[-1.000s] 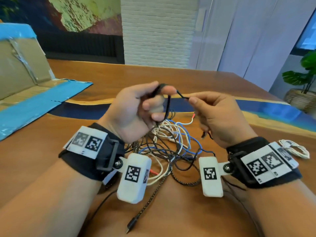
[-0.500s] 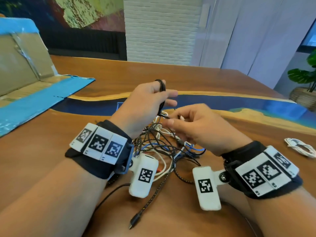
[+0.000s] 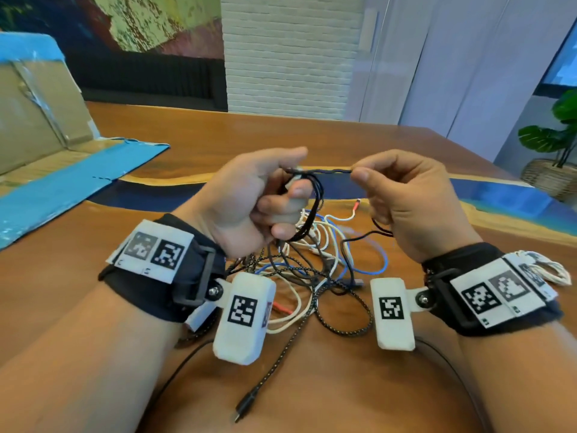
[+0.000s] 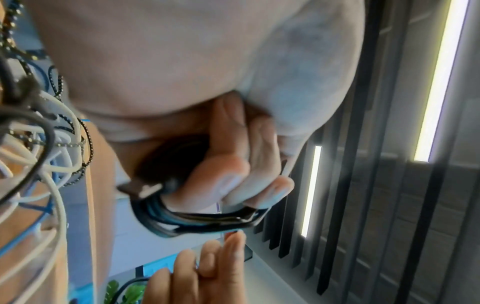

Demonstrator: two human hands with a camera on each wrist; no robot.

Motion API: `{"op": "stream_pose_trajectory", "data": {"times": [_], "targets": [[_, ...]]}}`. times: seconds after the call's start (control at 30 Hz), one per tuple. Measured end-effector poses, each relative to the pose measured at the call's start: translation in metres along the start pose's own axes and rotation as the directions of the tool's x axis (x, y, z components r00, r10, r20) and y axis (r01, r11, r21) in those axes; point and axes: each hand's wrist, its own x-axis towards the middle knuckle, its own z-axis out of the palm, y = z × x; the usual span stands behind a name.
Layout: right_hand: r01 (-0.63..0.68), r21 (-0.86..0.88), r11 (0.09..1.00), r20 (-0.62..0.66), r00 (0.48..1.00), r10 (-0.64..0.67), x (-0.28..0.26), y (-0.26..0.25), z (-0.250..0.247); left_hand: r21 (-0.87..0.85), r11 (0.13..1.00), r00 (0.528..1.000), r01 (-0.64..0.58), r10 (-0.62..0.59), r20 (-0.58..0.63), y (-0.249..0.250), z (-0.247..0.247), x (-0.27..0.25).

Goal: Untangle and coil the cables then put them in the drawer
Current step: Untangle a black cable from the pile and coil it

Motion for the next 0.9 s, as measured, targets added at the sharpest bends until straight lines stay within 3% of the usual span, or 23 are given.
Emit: {"op": "stream_pose_trajectory", "data": {"times": [0.13,0.27,0.37,0.47,0.53,0.6,0.67,0.73,0.8,0.9], "targets": [[-0.054,-0.241,0.969,0.098,0.992,0.079,-0.003,0.003,0.006,-0.227,0.96,0.986,-0.166,0.167,-0.013,0.002,0.002,0.001],[-0.147,-0.379,0.914,0.256,0.932,0.257,-0.01,0.004,0.024,-0.393,0.864,0.946,-0.314,0.251,-0.203,0.0,0.001,0.011],[-0.072,-0.508,0.858,0.395,0.866,0.307,-0.016,0.0,0.033,-0.289,0.868,0.894,-0.403,0.306,-0.328,-0.008,0.002,0.02],[-0.015,-0.559,0.829,0.479,0.811,0.338,-0.021,-0.002,0.037,0.0,0.92,0.837,-0.393,0.358,-0.414,-0.014,-0.001,0.025],[-0.031,-0.52,0.854,0.462,0.83,0.311,-0.021,-0.002,0.035,0.186,0.927,0.823,-0.326,0.375,-0.426,-0.015,-0.001,0.024],[-0.063,-0.441,0.895,0.374,0.894,0.247,-0.019,0.0,0.033,0.331,0.908,0.832,-0.256,0.381,-0.403,-0.016,0.002,0.022],[-0.103,-0.299,0.949,0.234,0.956,0.177,-0.015,0.0,0.029,0.508,0.844,0.842,-0.173,0.395,-0.368,-0.018,0.003,0.02],[-0.069,-0.233,0.97,0.17,0.979,0.111,-0.011,-0.001,0.025,0.641,0.76,0.878,-0.106,0.374,-0.299,-0.019,0.002,0.02],[0.012,-0.253,0.967,0.192,0.981,0.038,-0.009,-0.002,0.022,0.66,0.748,0.916,-0.072,0.312,-0.253,-0.019,0.001,0.019],[0.026,-0.206,0.978,0.188,0.982,0.013,-0.006,-0.005,0.013,0.56,0.828,0.953,-0.013,0.179,-0.243,-0.017,-0.001,0.015]]}}
